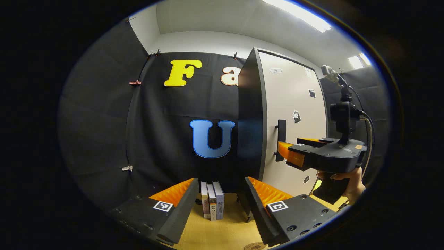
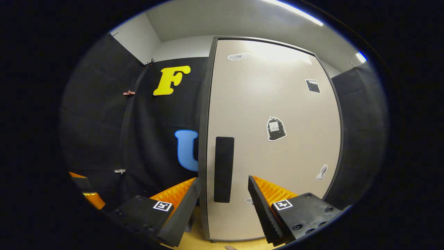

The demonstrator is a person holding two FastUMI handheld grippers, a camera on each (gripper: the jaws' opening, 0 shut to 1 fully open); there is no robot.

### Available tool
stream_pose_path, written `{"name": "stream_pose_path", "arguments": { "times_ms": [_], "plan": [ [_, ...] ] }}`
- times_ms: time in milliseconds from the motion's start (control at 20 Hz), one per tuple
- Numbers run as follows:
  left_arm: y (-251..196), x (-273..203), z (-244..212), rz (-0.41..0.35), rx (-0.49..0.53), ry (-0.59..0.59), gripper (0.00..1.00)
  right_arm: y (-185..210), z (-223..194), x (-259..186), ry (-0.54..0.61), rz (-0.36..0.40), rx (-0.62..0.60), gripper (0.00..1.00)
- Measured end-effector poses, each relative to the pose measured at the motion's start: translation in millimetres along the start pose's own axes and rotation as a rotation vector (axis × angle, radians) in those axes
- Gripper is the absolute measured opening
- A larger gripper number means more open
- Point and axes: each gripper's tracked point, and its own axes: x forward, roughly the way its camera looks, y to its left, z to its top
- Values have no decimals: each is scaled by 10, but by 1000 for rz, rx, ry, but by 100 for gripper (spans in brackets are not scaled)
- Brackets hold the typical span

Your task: Open the cabinet door with the right hand, grasp the bottle in the cabinet with the left hand and place it on the coaster, then close the cabinet door with the right hand.

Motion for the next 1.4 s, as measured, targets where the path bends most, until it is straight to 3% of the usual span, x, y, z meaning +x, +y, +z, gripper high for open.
{"name": "stream_pose_path", "arguments": {
  "times_ms": [300, 350, 500, 550, 600, 750, 850, 1000, 1100, 1150, 1250, 1400],
  "plan": [
    [163, 131, -79, 19, 28, 19, 84, -50, -131, 342, 14, -31, -7, 91],
    [167, 158, -96, 16, 20, 25, 83, -61, -162, 376, 22, -39, -8, 77],
    [170, 190, -166, 6, 2, 42, 84, -61, -272, 497, 47, -40, 3, 74],
    [173, 195, -180, 6, 1, 47, 84, -45, -226, 430, 41, -35, 8, 57],
    [178, 209, -200, 8, -1, 51, 83, -21, -187, 432, 28, -39, -3, 49],
    [206, 210, -227, 16, -11, 57, 84, -37, -89, 413, -11, -71, -47, 48],
    [221, 207, -240, 25, -13, 57, 84, -36, -148, 457, -3, -75, -23, 35],
    [237, 170, -243, 37, -19, 55, 84, -48, -151, 444, 7, -72, -10, 27],
    [253, 102, -245, 43, -24, 51, 80, -54, -151, 436, 14, -77, -9, 13],
    [258, 79, -234, 46, -25, 48, 84, -56, -160, 414, 28, -73, -13, 7],
    [278, 62, -214, 52, -23, 45, 80, -44, -153, 343, 40, -56, 3, 7],
    [198, -19, -157, 50, -20, 35, 83, -33, -116, 126, 53, -27, 7, 7]
  ]
}}
